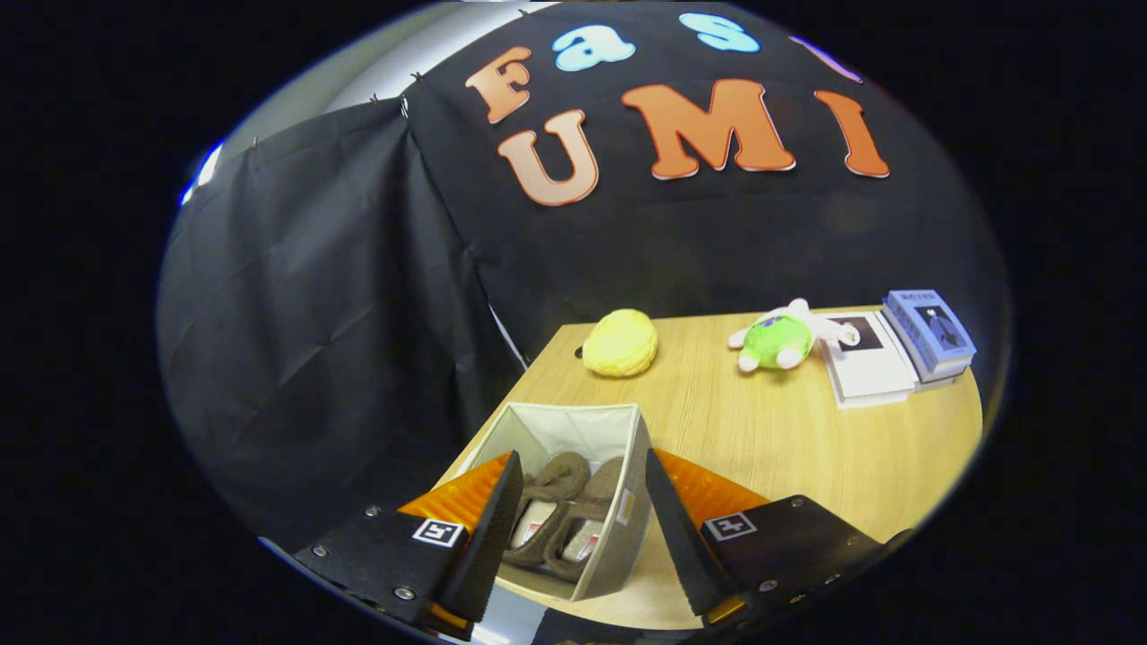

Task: Open the storage box then place both shoes into the box .Put the left shoe in first, then the right shoe, with the right side of both shoes facing outward in a uniform manner.

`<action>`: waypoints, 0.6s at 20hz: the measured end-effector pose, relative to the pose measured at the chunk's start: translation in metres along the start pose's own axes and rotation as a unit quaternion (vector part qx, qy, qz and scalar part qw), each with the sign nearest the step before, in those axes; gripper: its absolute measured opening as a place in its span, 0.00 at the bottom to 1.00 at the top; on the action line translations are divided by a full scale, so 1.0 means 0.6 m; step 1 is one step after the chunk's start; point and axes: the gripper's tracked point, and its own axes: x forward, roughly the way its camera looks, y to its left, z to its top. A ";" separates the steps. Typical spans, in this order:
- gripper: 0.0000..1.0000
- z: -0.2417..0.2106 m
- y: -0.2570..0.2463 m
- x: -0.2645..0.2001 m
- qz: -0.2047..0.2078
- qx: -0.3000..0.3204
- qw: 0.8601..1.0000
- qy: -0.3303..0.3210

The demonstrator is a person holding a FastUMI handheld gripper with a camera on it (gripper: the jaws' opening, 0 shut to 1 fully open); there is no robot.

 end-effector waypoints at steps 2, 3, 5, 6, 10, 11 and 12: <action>0.86 0.031 -0.021 -0.023 -0.002 -0.014 0.999 -0.043; 0.88 0.042 -0.034 -0.036 -0.004 -0.022 0.998 -0.061; 0.92 0.063 -0.055 -0.064 -0.008 -0.041 0.995 -0.094; 0.94 0.074 -0.066 -0.075 -0.009 -0.050 0.992 -0.112; 0.98 0.109 -0.115 -0.133 -0.029 -0.072 0.981 -0.179; 0.98 0.120 -0.127 -0.150 -0.036 -0.079 0.976 -0.197; 0.98 0.130 -0.140 -0.166 -0.044 -0.087 0.971 -0.217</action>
